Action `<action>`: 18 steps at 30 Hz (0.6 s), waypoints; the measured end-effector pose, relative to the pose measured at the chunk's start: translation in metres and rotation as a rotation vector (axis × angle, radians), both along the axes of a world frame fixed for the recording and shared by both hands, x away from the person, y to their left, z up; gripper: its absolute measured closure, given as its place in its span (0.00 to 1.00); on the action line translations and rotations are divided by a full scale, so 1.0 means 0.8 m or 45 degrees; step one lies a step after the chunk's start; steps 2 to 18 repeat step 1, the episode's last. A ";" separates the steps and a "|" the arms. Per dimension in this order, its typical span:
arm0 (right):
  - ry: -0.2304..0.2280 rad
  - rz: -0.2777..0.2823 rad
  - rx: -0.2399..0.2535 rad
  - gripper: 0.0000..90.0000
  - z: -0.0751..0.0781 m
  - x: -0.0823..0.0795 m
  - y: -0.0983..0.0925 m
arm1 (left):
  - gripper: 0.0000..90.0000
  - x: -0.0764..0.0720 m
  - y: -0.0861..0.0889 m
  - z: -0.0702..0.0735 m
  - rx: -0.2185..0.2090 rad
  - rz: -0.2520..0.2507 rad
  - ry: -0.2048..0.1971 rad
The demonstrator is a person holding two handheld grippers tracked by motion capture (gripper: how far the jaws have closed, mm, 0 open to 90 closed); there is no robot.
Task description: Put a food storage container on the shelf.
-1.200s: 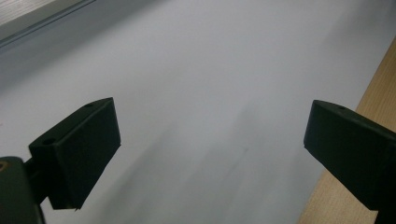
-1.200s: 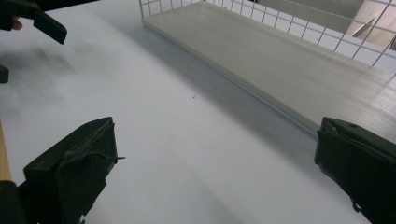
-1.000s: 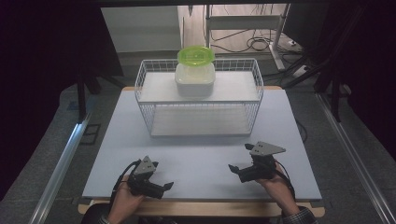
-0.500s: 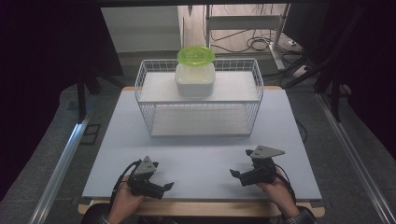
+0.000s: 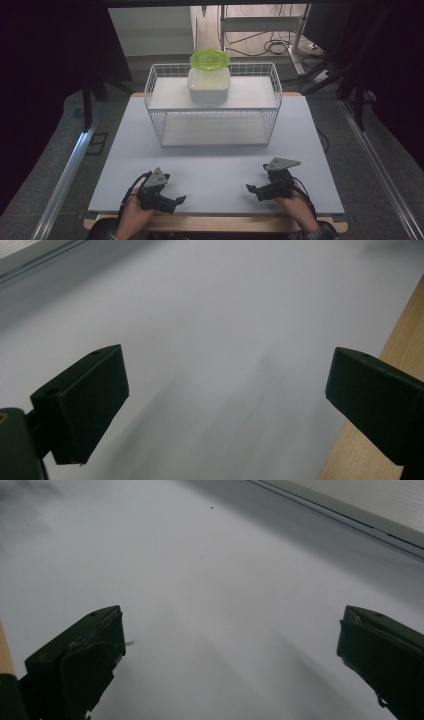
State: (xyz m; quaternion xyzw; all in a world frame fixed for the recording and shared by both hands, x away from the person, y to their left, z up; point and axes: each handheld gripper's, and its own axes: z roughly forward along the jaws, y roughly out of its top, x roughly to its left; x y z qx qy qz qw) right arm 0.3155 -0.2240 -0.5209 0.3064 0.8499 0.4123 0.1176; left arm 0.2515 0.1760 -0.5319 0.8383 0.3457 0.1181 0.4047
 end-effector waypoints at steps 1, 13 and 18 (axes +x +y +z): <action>-0.001 -0.001 0.001 0.00 0.000 0.000 0.000 | 0.04 0.000 0.000 0.000 0.000 0.001 -0.001; -0.001 -0.001 0.001 0.00 0.000 0.000 0.000 | 0.04 0.000 0.000 0.000 0.000 0.001 -0.001; -0.001 -0.001 0.001 0.00 0.000 0.000 0.000 | 0.04 0.000 0.000 0.000 0.000 0.001 -0.001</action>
